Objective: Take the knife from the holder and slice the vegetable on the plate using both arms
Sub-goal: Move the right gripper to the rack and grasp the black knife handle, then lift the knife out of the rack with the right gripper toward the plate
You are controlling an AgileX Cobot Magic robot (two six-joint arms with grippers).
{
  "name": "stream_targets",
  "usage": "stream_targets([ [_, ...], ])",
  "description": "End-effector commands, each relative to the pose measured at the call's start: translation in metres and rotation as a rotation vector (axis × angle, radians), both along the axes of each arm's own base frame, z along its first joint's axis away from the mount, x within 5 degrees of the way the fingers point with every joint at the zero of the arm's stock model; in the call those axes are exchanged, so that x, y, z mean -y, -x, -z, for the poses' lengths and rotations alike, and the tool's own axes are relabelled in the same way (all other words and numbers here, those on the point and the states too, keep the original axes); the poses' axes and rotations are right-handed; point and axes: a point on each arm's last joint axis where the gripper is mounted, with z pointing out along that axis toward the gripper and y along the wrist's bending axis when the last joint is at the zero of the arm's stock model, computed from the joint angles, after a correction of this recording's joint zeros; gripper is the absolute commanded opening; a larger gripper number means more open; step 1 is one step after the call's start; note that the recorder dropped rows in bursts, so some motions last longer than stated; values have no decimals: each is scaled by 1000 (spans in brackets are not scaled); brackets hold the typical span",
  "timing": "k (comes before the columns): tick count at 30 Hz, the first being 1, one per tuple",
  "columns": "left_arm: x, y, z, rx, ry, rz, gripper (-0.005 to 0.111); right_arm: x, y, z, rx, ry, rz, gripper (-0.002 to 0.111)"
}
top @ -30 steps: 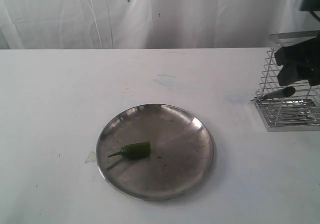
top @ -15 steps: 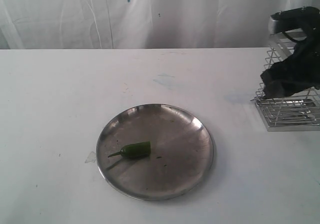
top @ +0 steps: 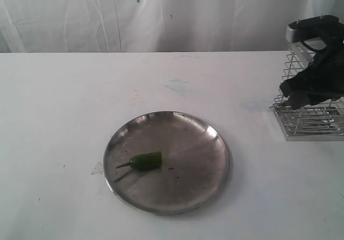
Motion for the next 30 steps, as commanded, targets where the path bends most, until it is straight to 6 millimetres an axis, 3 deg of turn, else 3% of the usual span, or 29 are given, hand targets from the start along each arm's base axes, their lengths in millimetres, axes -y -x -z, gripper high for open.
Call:
stream_targets([
  [1,0,0,-1,9,6,-1,0,2,1,-2,-15,16,19,21],
  [7,0,0,-1,9,6,-1,0,7,1,-3,-19,44,95,13],
  [16,0,0,-1,9,6,-1,0,9,4,-11,1,28,170,9],
  [25,0,0,-1,9,6,-1,0,12,12,-42,184,25,216,9],
  [30,0,0,-1,9,6,-1,0,13,28,-60,209,9,230,9],
])
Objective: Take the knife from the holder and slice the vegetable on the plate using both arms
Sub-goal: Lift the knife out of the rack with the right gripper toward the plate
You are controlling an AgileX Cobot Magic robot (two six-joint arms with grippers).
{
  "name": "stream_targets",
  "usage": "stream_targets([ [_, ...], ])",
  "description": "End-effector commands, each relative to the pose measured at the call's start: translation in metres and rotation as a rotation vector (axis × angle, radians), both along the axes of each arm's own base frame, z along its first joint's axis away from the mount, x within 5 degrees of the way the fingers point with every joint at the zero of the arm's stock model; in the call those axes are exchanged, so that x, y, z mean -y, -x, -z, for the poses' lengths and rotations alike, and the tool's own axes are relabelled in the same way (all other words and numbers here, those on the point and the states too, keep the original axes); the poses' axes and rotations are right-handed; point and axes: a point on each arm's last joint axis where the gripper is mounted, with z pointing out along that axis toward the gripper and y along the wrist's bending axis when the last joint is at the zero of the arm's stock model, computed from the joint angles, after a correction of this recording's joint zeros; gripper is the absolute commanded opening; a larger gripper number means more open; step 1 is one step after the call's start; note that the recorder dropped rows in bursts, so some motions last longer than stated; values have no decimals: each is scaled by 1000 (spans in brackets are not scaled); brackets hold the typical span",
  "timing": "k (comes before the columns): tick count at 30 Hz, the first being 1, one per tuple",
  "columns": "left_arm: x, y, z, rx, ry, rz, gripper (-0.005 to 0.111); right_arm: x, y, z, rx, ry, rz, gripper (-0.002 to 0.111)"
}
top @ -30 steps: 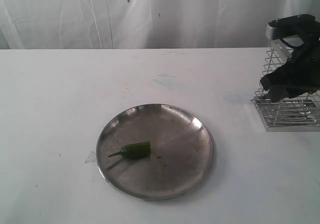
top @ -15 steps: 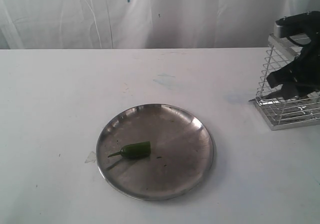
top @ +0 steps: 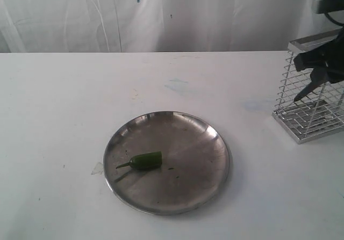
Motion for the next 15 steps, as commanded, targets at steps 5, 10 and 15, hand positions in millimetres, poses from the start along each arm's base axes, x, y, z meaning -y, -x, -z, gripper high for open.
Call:
stream_targets([
  [5,0,0,-1,9,6,-1,0,2,41,-60,215,-24,30,9],
  [10,0,0,-1,9,6,-1,0,0,60,-76,252,-78,33,9],
  [15,0,0,-1,9,6,-1,0,-6,79,-85,241,-142,10,9],
])
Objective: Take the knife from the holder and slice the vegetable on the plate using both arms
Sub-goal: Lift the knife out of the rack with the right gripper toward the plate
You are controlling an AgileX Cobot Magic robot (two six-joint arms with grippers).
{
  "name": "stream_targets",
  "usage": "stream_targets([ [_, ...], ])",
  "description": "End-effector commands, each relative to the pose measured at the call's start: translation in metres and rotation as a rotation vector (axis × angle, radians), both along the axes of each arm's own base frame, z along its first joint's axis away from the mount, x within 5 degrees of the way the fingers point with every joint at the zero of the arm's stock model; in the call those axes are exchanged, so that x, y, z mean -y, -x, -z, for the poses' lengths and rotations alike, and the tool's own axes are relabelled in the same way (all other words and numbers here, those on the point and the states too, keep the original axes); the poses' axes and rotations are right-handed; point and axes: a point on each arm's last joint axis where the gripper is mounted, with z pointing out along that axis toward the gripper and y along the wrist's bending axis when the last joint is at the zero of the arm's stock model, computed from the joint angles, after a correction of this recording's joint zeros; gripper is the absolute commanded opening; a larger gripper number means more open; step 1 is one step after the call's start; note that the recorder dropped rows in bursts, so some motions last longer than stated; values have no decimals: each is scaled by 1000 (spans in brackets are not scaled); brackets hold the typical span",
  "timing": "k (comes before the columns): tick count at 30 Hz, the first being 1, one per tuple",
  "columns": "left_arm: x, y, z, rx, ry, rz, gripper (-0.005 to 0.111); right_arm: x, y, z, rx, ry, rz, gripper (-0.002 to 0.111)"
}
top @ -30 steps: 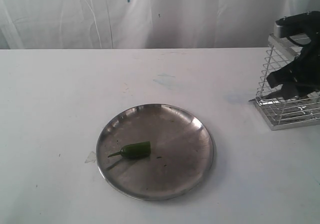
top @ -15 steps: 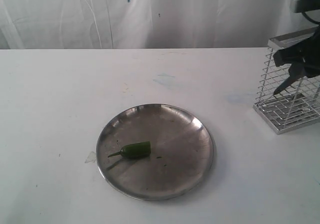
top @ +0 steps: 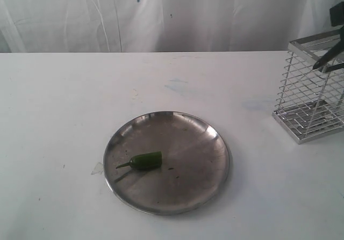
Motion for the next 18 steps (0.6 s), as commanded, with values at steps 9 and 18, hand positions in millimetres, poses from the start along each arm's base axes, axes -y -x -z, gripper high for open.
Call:
stream_targets([
  [9,0,0,-1,9,6,-1,0,-27,46,-30,194,-214,-259,9],
  [18,0,0,-1,9,6,-1,0,-54,46,42,361,-348,-596,0],
])
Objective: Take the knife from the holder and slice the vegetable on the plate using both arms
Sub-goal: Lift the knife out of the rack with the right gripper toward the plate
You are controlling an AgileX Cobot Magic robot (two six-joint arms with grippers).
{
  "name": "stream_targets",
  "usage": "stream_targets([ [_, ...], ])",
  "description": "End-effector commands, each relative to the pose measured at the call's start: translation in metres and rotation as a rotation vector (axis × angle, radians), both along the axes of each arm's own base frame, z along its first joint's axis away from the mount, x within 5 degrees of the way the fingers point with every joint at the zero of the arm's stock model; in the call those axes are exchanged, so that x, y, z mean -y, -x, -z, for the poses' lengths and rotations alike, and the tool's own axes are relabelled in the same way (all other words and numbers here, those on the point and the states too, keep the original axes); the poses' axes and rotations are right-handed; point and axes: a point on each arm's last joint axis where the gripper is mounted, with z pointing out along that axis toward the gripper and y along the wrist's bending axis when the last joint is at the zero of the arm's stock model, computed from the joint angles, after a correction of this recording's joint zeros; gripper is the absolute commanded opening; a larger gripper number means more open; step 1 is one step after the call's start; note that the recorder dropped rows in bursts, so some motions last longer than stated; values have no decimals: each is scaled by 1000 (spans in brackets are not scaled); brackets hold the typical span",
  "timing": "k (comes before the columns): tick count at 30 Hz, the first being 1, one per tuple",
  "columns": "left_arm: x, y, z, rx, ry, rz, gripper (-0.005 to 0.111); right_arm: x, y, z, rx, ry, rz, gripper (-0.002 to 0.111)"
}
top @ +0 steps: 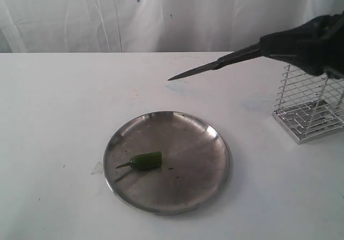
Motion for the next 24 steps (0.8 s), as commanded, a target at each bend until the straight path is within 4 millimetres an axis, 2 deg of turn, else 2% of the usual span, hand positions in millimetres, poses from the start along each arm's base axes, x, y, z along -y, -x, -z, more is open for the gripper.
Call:
stream_targets([
  [1,0,0,-1,9,6,-1,0,-8,8,17,122,2,-144,0],
  [6,0,0,-1,9,6,-1,0,-19,24,27,232,-9,-361,0],
  [11,1,0,-1,9,6,21,0,-20,28,39,261,-13,-393,0],
  [20,2,0,-1,9,7,43,0,-16,25,58,241,-24,-291,0],
  [24,2,0,-1,9,7,43,0,-11,24,78,206,-27,-183,0],
])
